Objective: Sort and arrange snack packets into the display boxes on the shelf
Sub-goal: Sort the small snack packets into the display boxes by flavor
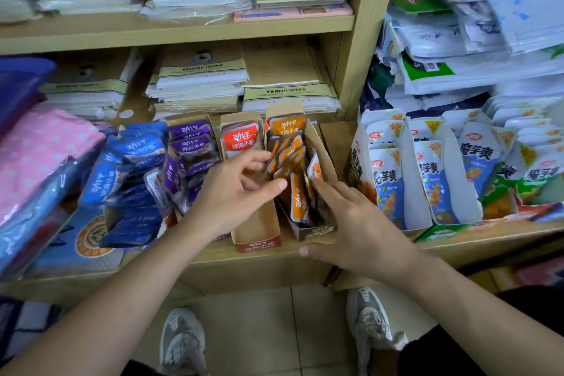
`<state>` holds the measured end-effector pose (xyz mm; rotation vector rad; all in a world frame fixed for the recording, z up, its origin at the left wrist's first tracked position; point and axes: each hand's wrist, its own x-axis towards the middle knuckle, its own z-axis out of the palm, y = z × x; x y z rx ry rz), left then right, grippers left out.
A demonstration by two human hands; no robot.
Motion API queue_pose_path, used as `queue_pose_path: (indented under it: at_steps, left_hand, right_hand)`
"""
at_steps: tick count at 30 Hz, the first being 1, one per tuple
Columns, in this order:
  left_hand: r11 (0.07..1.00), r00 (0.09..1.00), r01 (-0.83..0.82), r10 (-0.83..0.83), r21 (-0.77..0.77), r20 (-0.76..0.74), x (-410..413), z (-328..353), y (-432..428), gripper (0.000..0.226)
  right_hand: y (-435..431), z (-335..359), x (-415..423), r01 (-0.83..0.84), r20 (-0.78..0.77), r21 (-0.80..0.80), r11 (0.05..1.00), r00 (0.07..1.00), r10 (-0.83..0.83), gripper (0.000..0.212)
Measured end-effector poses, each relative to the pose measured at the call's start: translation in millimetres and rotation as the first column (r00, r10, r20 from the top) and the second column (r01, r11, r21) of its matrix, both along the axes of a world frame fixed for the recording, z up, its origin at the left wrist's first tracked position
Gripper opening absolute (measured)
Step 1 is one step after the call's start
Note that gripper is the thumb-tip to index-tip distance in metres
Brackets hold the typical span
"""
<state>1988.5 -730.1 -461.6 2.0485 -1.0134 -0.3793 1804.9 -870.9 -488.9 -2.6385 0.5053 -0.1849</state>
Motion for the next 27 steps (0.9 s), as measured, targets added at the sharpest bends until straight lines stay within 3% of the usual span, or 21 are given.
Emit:
queue_pose_path:
  at_steps: [3,5,7,11,13,15,18,20,23,27]
  left_hand:
    - [0.998,0.988,-0.005,-0.005,0.065,0.152,1,0,12,0.026]
    - [0.985,0.944,0.013,-0.069,0.173,0.323,-2,2,25,0.017]
    - [0.95,0.878,0.07,-0.204,0.304,0.433,-7,-1,38,0.021]
    - [0.866,0.789,0.189,-0.415,0.463,0.453,-10,-15,53,0.027]
    - [0.87,0.794,0.179,-0.404,0.46,0.454,-6,-19,58,0.021]
    - [0.903,0.78,0.154,-0.36,0.402,0.511,-4,-24,62,0.021]
    - [0.95,0.79,0.093,-0.253,0.298,0.558,-5,-32,69,0.03]
    - [0.958,0.791,0.08,-0.228,0.275,0.567,-8,-35,73,0.031]
    - [0.954,0.775,0.112,-0.259,0.279,0.576,-8,-34,77,0.025]
    - [0.943,0.846,0.163,-0.285,0.289,0.451,-1,-17,73,0.037]
  right_hand:
    - [2,-8,1,0.015,0.03,-0.216,0.976,1.0,-0.008,0.109]
    - [5,-14,4,0.047,0.093,-0.189,0.981,0.995,-0.03,0.096]
    - [8,-17,6,0.047,0.149,-0.145,0.988,0.988,-0.025,0.085]
    - [13,-15,9,-0.052,0.245,-0.023,0.998,0.968,0.056,0.073]
    - [16,-14,10,-0.06,0.303,0.018,0.998,0.952,0.052,0.078]
    - [17,-15,10,0.033,0.328,0.053,0.998,0.943,-0.049,0.09]
    - [18,-18,10,0.098,0.233,0.177,0.979,0.963,-0.138,0.103]
    - [18,-21,11,0.063,0.168,0.262,0.963,0.98,-0.11,0.096]
    - [20,-21,13,0.064,0.137,0.187,0.98,0.986,-0.09,0.08]
    - [22,-9,15,0.1,0.147,0.209,0.973,0.98,-0.132,0.084]
